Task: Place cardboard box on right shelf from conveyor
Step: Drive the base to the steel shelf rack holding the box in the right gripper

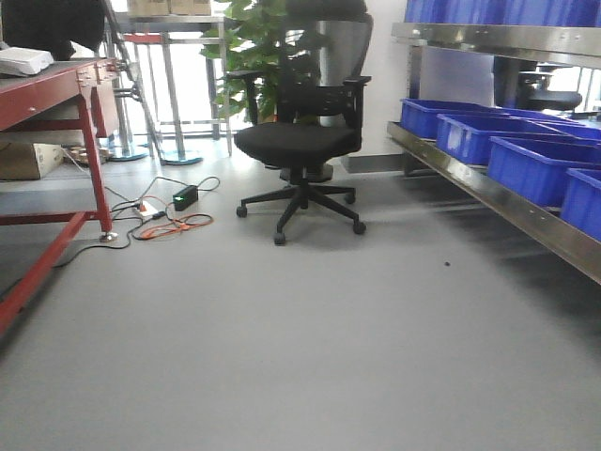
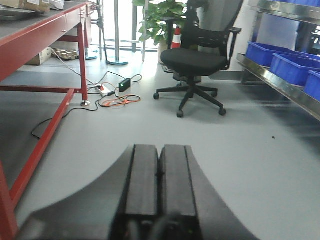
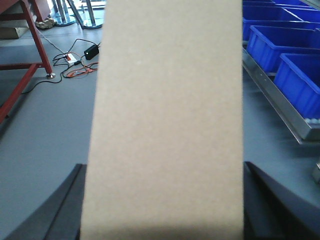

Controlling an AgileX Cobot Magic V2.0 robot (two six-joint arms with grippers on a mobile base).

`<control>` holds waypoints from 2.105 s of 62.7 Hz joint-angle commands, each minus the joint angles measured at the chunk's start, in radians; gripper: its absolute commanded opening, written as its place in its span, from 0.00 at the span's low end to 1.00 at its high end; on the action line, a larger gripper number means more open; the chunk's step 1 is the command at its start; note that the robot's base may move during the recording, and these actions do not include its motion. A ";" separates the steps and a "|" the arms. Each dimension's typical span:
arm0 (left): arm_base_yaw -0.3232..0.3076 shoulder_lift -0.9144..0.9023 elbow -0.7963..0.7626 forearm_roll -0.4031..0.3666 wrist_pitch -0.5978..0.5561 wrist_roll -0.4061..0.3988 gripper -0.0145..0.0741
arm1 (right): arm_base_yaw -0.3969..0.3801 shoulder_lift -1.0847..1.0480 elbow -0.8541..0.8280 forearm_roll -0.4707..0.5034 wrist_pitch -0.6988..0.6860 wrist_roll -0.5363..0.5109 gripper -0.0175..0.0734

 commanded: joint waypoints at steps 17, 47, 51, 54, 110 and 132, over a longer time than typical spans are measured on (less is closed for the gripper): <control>0.002 -0.013 -0.003 -0.005 -0.088 -0.005 0.03 | -0.003 0.007 -0.029 -0.011 -0.098 -0.009 0.44; 0.002 -0.013 -0.003 -0.005 -0.088 -0.005 0.03 | -0.003 0.007 -0.029 -0.011 -0.098 -0.009 0.44; 0.002 -0.013 -0.003 -0.005 -0.088 -0.005 0.03 | -0.003 0.007 -0.029 -0.011 -0.098 -0.009 0.44; 0.002 -0.013 -0.003 -0.005 -0.088 -0.005 0.03 | -0.003 0.007 -0.029 -0.011 -0.098 -0.009 0.44; 0.002 -0.013 -0.003 -0.005 -0.088 -0.005 0.03 | -0.003 0.007 -0.029 -0.011 -0.098 -0.009 0.44; 0.002 -0.013 -0.003 -0.005 -0.088 -0.005 0.03 | -0.003 0.007 -0.029 -0.011 -0.098 -0.009 0.44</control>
